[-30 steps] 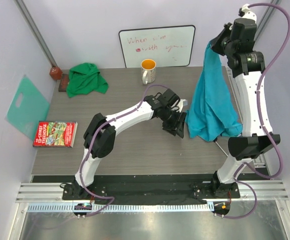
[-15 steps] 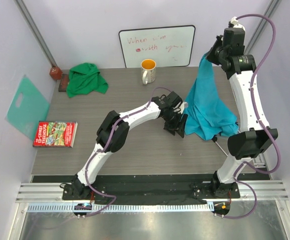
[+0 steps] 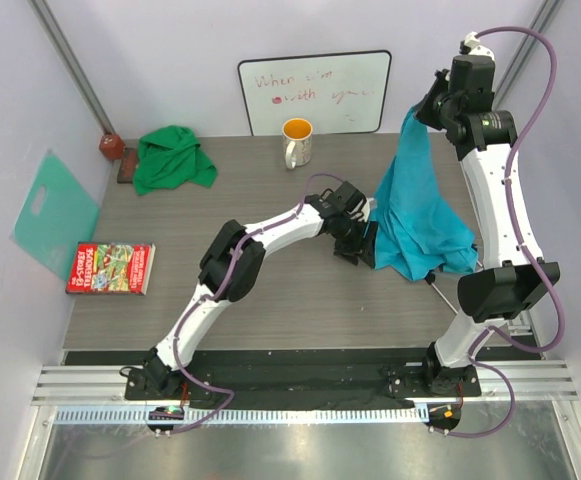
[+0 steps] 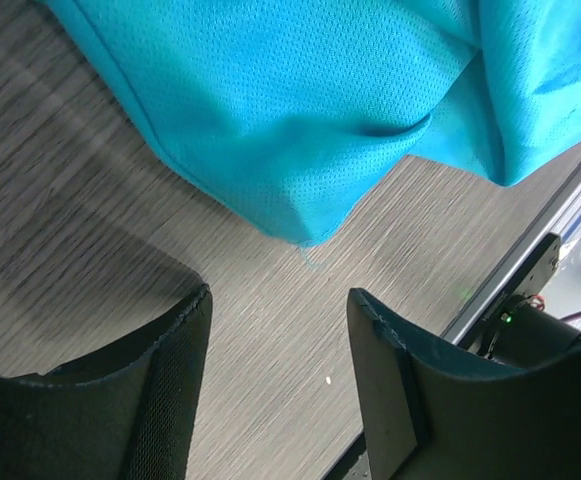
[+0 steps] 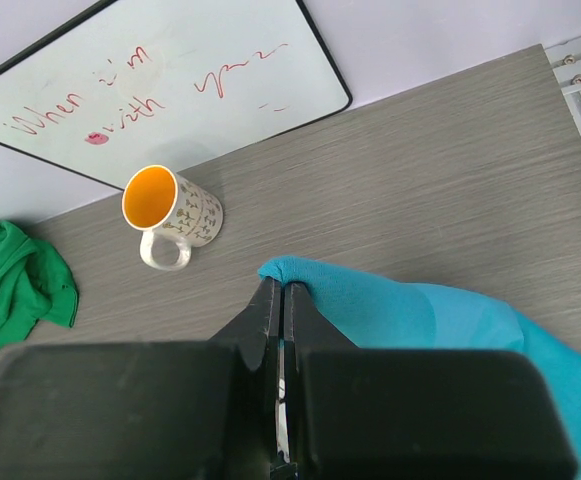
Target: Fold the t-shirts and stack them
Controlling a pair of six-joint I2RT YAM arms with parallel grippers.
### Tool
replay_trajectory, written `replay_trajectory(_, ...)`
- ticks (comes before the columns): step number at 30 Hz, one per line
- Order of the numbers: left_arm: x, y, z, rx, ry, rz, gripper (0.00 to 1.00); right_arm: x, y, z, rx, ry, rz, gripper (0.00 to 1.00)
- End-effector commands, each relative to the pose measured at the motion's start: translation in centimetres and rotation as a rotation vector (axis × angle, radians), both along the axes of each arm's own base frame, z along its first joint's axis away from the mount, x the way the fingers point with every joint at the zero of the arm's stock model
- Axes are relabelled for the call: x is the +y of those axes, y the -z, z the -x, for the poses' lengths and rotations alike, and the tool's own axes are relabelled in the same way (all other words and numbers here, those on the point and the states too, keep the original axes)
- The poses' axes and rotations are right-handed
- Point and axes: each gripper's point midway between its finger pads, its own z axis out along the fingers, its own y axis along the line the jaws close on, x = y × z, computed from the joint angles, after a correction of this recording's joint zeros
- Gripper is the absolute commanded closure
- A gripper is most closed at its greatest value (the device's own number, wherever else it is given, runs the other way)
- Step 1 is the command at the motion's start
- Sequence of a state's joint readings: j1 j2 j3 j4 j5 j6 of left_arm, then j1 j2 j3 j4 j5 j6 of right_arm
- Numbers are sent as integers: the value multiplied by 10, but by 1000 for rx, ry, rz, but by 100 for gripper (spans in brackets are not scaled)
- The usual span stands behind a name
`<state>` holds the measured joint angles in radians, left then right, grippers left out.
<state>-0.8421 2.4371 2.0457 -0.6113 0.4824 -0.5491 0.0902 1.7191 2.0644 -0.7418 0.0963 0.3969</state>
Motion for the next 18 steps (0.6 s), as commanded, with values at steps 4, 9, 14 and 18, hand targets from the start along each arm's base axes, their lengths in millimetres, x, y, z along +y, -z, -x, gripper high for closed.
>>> replay_trajectory(4, -16, 11, -12, -3, -47, 34, 43, -4, -26, 12, -65, 5, 19, 99)
replay_trajectory(9, -28, 25, -4, 26, -38, 42, 45, -4, -21, 16, -51, 4, 20, 99)
replay_trajectory(14, -36, 38, 9, 57, -20, 43, 48, -7, -11, 22, -25, 10, 26, 99)
replay_trajectory(18, -36, 38, 17, 69, -9, 39, 73, -9, -7, 25, -16, 18, 31, 99)
